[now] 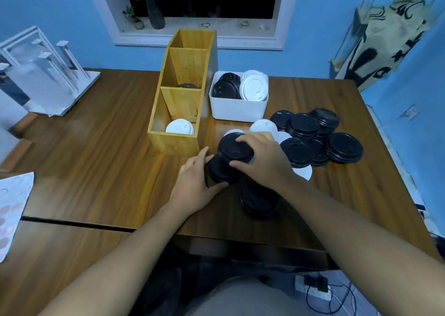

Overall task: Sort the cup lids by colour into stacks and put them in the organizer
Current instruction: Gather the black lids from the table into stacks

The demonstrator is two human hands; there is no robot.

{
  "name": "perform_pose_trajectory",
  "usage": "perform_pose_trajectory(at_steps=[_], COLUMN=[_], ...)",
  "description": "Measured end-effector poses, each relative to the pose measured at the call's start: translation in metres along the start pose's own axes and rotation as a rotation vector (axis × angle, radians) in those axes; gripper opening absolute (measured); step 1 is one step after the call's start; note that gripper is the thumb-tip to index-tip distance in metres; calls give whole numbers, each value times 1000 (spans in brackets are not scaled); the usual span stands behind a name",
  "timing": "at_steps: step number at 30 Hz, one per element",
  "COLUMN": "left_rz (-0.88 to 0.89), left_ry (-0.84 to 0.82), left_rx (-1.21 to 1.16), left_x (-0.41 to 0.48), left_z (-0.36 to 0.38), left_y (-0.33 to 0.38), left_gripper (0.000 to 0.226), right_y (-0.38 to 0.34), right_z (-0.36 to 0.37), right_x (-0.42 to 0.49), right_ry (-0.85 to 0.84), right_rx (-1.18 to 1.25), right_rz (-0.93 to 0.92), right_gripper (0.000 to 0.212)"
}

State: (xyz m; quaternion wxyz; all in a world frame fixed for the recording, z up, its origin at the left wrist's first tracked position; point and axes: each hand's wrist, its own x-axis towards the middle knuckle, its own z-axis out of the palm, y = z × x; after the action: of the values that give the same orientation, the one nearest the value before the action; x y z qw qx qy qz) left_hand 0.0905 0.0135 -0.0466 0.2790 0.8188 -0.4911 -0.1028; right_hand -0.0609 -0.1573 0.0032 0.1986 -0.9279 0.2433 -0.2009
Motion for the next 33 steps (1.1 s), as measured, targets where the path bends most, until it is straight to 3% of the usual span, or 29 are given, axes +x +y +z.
perform_pose_trajectory(at_steps=[7,10,16,20,24,27,33], left_rz=[6,53,124,182,204,209,219], left_ry=[7,37,30,34,24,33,-16], left_rx=[-7,-26,-12,85,143,192,83], left_x=[-1,-2,-3,-4,-3,-4,-10], left_z=[2,0,-2,1,2,2,-4], left_y=[-3,-3,-2,-2,0,3,4], left_gripper=[108,95,94,76,72,72,73], right_y=[-15,-15,-17,-24,-22,-11,13], right_z=[4,9,15,17,-8,-20,-9], right_x=[-7,-7,-5,-9,-39,-80,-112], right_ry=[-339,-369,-378,-458,-300,-141,-138], right_rx=[5,-19,-103,-101,66,25,-63], right_rz=[-73,-66,-68,-72,-28,-44,41], right_gripper=[57,56,56,53,57,56,64])
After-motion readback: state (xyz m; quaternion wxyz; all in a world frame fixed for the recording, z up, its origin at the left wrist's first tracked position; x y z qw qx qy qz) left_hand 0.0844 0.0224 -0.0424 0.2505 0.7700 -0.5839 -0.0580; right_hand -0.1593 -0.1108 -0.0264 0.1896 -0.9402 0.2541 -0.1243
